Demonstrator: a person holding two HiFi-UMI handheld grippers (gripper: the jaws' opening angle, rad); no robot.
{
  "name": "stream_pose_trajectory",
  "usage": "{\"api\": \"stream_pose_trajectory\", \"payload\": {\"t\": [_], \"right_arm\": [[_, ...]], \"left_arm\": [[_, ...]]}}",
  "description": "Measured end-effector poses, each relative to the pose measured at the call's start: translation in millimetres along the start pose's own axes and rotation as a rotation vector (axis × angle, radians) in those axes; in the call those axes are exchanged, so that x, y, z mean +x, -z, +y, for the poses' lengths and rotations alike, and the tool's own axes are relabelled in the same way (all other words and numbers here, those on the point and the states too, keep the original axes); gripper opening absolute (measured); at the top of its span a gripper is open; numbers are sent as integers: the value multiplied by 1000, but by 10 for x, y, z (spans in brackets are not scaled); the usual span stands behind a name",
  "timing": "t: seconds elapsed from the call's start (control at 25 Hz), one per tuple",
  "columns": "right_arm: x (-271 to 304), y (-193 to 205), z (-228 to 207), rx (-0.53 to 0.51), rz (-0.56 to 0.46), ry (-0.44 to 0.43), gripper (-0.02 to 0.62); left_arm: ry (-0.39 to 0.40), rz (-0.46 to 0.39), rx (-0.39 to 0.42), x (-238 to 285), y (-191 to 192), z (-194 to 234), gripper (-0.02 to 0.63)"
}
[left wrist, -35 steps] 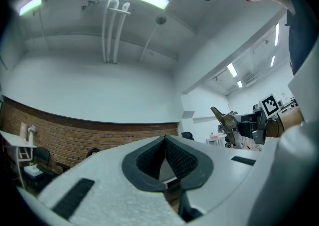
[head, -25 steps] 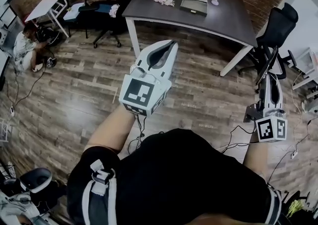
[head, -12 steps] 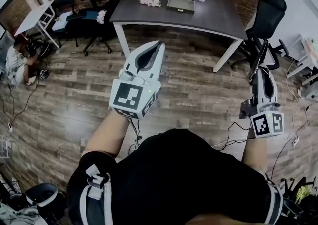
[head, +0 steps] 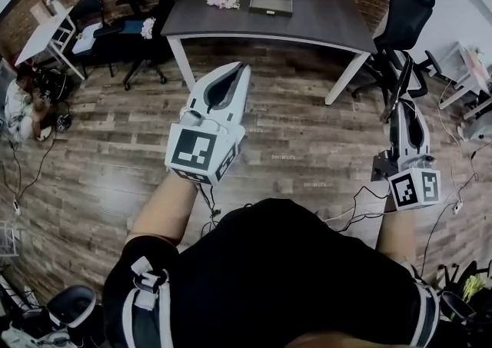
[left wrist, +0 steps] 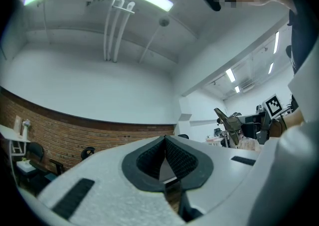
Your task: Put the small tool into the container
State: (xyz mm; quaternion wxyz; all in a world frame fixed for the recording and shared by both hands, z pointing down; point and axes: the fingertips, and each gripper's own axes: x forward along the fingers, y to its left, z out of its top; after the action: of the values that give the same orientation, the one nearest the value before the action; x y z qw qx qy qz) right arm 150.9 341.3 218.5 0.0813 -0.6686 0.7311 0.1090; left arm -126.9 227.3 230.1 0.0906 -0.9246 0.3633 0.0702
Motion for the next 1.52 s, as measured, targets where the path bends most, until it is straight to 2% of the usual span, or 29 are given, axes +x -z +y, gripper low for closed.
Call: {"api": "stream_pose_trajectory", "payload": {"t": [0.2, 0.64, 0.92, 1.24, 1.52], "right_arm": [[1, 53, 30, 8, 13, 1, 87], [221, 265, 304, 26, 31, -6, 87], [323, 481, 427, 59, 63, 36, 87], [351, 531, 427, 63, 75, 26, 87], [530, 601, 470, 72, 94, 0, 87]], "left_arm": [[9, 16, 7, -18, 37, 0, 9], [-1, 43, 10, -101, 175, 274, 9], [14, 82, 2, -55, 334, 401, 9], [40, 62, 29, -12, 278, 346, 9], [26, 50, 42, -14, 248, 430, 9]]}}
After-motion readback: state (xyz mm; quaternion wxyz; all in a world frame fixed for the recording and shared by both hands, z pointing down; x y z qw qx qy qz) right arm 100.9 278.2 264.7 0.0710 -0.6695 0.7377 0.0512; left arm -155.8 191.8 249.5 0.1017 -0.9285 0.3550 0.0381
